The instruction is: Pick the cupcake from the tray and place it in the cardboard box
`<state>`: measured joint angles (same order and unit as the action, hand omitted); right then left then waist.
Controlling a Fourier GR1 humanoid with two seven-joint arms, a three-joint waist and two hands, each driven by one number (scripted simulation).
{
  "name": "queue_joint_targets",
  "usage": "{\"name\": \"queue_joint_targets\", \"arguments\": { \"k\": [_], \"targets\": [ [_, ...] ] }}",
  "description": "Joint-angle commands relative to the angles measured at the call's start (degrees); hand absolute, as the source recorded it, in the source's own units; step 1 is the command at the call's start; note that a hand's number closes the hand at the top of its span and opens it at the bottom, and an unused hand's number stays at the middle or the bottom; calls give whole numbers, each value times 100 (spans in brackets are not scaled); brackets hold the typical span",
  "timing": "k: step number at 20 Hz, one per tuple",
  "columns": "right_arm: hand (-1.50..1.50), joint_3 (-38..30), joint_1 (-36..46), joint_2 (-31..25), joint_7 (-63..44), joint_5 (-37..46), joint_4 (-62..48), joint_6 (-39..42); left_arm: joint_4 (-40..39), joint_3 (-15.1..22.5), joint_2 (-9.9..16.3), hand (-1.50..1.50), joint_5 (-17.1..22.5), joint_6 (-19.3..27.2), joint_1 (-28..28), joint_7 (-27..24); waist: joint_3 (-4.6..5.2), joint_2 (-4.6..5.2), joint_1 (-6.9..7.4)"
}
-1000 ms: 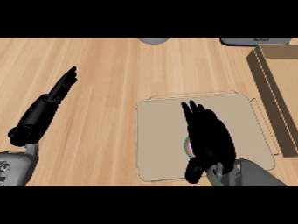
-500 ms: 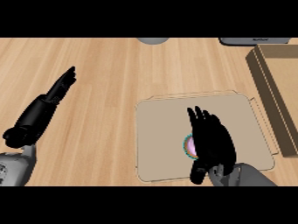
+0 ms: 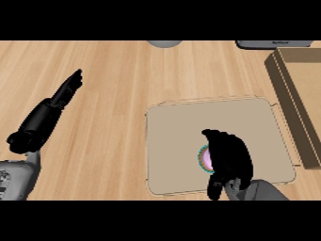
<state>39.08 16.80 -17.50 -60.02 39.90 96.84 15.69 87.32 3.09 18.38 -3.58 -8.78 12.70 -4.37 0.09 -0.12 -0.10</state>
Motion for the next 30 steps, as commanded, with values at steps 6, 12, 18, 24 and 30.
{"name": "queue_joint_targets", "arguments": {
  "k": [6,12,18,24,30],
  "targets": [
    [150,210,-73,254,443,1249,-237,-108,220,-133,-78,0,-179,-128,-229,-43,-8,7,22],
    [150,-61,382,356,964,1765,-482,-232,531,-300,-113,0,36,-309,-120,364,-10,6,45],
    [150,-2286,2004,31,1883,843,-2553,-867,206,13,-344,0,-201,-209,218,169,-24,169,343],
    [150,-2709,3359,-567,2822,1262,-4317,-1494,21,25,-383,0,-260,-206,420,177,-15,160,410],
    [150,-3023,4347,-524,2681,1702,-5368,-2285,263,-82,-212,0,-157,-396,84,153,-11,76,311]
  ]
}}
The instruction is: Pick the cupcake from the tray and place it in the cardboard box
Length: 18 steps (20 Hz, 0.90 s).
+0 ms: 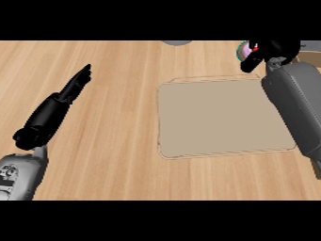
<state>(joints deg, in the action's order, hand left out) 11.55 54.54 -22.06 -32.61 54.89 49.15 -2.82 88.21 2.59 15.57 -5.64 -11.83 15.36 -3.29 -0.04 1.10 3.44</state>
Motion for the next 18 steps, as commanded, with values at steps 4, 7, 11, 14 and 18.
{"name": "queue_joint_targets", "arguments": {
  "k": [4,7,11,14,18],
  "targets": [
    [150,-726,816,-203,-966,382,-705,-1229,-52,63,-180,0,-164,201,-35,-24,3,-40,-160],
    [150,-1066,1047,-576,-1245,465,-1102,-1511,-4,-150,84,0,14,-38,-110,-37,2,-36,-117],
    [150,-1312,837,-797,-1222,573,-1432,-2236,43,-158,100,0,34,-118,-199,-12,0,-48,-177],
    [150,-1549,1147,-1161,-1149,444,-1644,-1923,40,-209,14,0,101,-80,285,494,0,-72,-245],
    [150,-1695,879,-1410,-786,490,-2126,-2217,-81,-294,44,0,57,-127,-82,-66,2,-68,-227]
  ]
}}
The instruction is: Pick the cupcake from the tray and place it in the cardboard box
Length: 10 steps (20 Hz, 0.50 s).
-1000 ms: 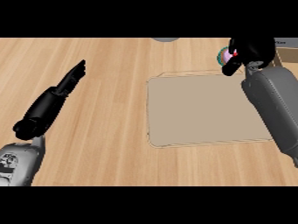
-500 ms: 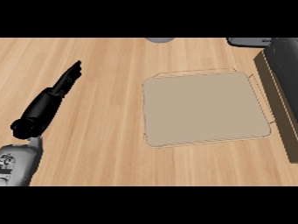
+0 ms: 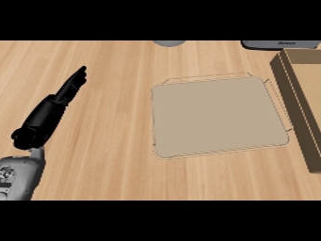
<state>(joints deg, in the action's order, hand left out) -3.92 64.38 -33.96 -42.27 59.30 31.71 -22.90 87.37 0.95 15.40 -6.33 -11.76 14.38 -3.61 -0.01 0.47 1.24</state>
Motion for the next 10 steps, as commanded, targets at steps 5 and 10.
{"name": "queue_joint_targets", "arguments": {
  "k": [5,10],
  "targets": [
    [150,-389,-514,-708,865,-341,-810,706,185,-110,88,0,60,-122,-52,115,-5,-16,-56],
    [150,-866,-391,-1278,1334,-911,-1350,2070,409,58,-127,0,8,-23,-73,310,-8,-22,-36]
  ]
}}
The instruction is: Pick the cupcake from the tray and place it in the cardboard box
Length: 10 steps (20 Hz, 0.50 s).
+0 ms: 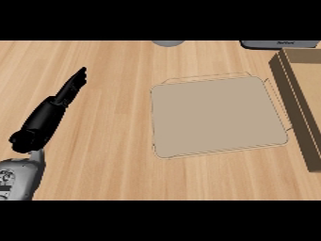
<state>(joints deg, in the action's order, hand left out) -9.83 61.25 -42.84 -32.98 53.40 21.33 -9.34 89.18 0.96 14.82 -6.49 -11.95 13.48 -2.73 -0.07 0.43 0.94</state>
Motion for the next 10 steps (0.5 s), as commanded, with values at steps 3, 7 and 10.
{"name": "queue_joint_targets", "arguments": {
  "k": [3,7,10],
  "targets": [
    [150,-343,-103,-398,583,-410,-455,1020,-285,-58,6,0,-49,-56,50,-211,3,2,-3],
    [150,-448,-644,-623,986,-548,-714,1440,-171,-16,-143,0,-127,98,20,-170,1,-7,-34],
    [-150,-629,-729,-878,1612,-778,-894,2029,28,-13,-105,0,-84,17,-177,-181,-5,1,20]
  ]
}}
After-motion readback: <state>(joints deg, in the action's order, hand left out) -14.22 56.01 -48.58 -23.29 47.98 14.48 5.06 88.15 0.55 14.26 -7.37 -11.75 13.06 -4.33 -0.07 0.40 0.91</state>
